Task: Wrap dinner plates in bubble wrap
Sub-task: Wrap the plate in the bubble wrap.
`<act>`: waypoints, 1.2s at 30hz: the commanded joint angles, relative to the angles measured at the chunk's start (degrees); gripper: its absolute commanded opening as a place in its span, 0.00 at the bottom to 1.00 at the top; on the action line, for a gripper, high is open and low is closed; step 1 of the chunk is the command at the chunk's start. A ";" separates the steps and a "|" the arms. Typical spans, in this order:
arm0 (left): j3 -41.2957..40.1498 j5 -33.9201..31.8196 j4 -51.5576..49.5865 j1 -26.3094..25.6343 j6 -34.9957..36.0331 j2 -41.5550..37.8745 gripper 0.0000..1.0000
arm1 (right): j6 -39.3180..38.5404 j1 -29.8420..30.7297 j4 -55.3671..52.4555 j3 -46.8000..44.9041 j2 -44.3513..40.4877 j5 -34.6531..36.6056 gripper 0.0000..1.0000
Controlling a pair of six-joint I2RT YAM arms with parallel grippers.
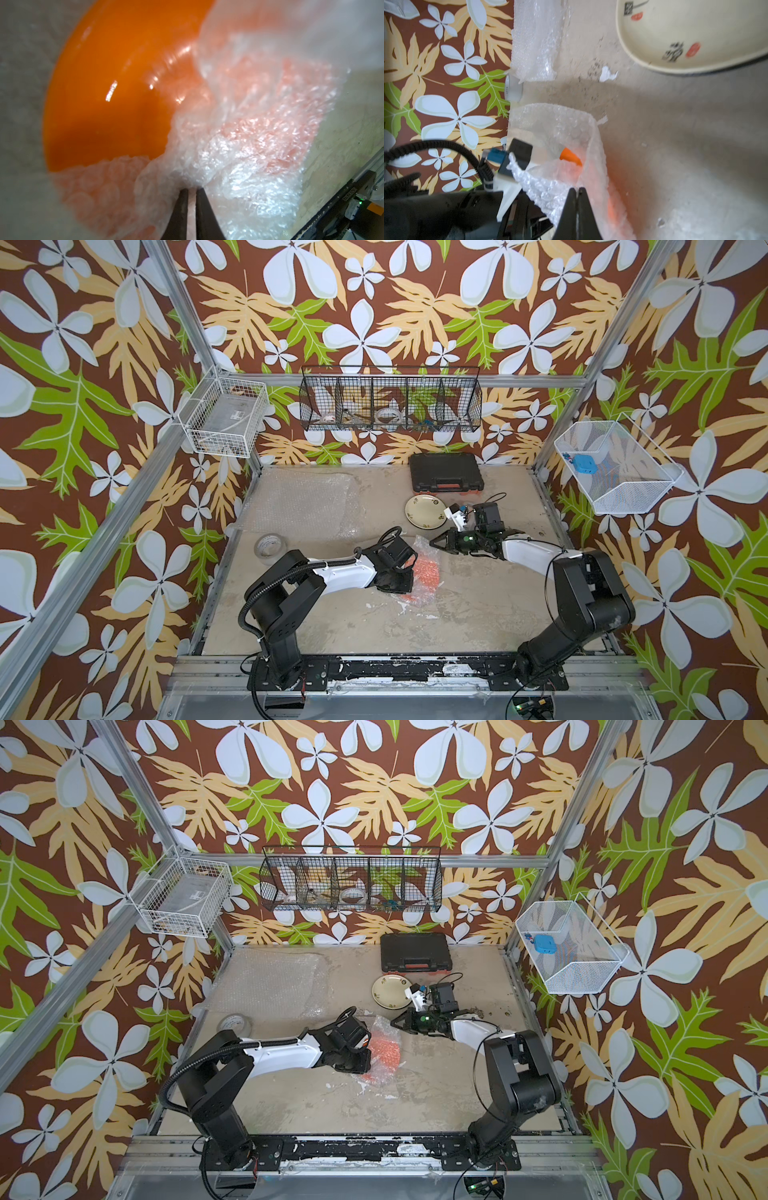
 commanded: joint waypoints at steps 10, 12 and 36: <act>-2.37 -1.42 -6.06 2.06 2.75 -1.19 0.02 | 10.53 14.47 5.40 -15.06 -5.83 3.09 0.00; -2.88 0.11 -4.93 2.06 2.92 -1.23 0.02 | 13.05 17.04 8.09 -16.21 -4.45 4.31 0.00; -1.74 6.91 -2.93 -0.84 -3.51 -9.78 0.11 | 17.76 20.77 7.28 -18.97 0.69 14.65 0.00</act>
